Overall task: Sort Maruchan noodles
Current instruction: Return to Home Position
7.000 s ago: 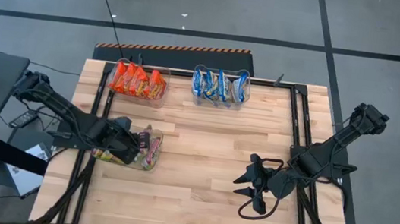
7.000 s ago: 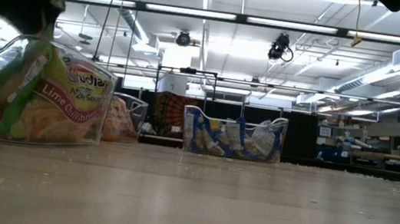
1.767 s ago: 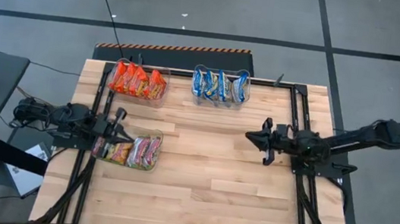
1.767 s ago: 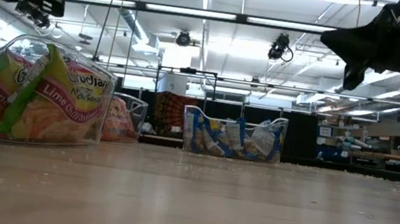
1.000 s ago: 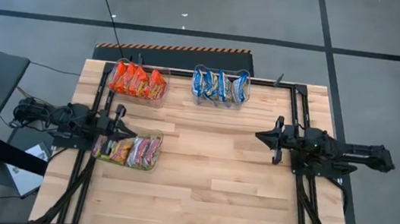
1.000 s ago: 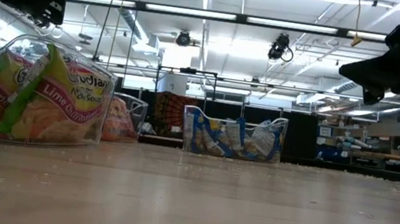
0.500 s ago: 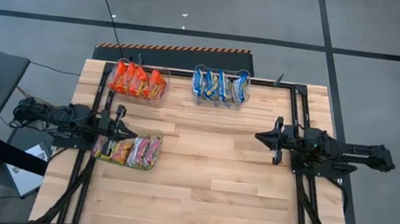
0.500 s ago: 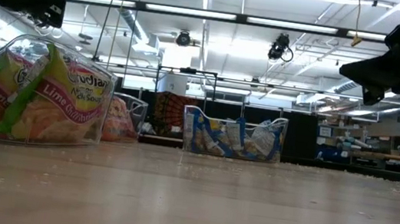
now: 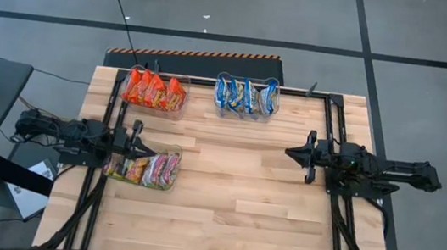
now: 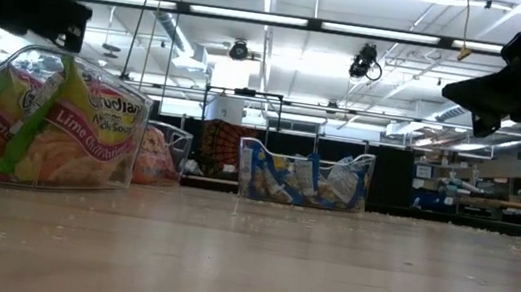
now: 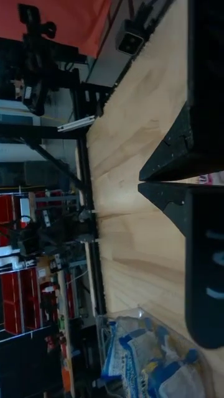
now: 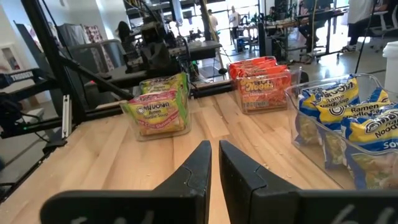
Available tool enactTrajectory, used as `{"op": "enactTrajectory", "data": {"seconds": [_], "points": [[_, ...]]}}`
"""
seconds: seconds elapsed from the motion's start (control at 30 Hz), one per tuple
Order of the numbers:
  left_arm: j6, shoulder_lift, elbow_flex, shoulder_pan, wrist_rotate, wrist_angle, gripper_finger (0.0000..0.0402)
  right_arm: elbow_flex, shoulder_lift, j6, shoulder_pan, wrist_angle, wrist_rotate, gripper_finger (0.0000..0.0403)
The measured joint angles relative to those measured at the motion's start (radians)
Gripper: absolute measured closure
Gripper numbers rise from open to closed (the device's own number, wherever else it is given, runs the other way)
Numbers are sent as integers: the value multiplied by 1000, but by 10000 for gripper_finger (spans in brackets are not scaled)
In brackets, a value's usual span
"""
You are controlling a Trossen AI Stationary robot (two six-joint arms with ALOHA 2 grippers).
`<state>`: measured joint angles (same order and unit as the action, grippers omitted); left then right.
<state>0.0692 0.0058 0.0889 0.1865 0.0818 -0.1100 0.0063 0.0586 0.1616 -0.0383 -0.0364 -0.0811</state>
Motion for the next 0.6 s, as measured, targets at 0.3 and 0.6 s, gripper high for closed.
{"op": "enactTrajectory", "data": {"seconds": [0.3,0.6], "points": [[-6,20,-81,-4,-35,143,381,0,11,0,0,-13,0,367],[-6,22,-81,-4,-33,154,381,0,14,0,0,-23,-2,367]]}}
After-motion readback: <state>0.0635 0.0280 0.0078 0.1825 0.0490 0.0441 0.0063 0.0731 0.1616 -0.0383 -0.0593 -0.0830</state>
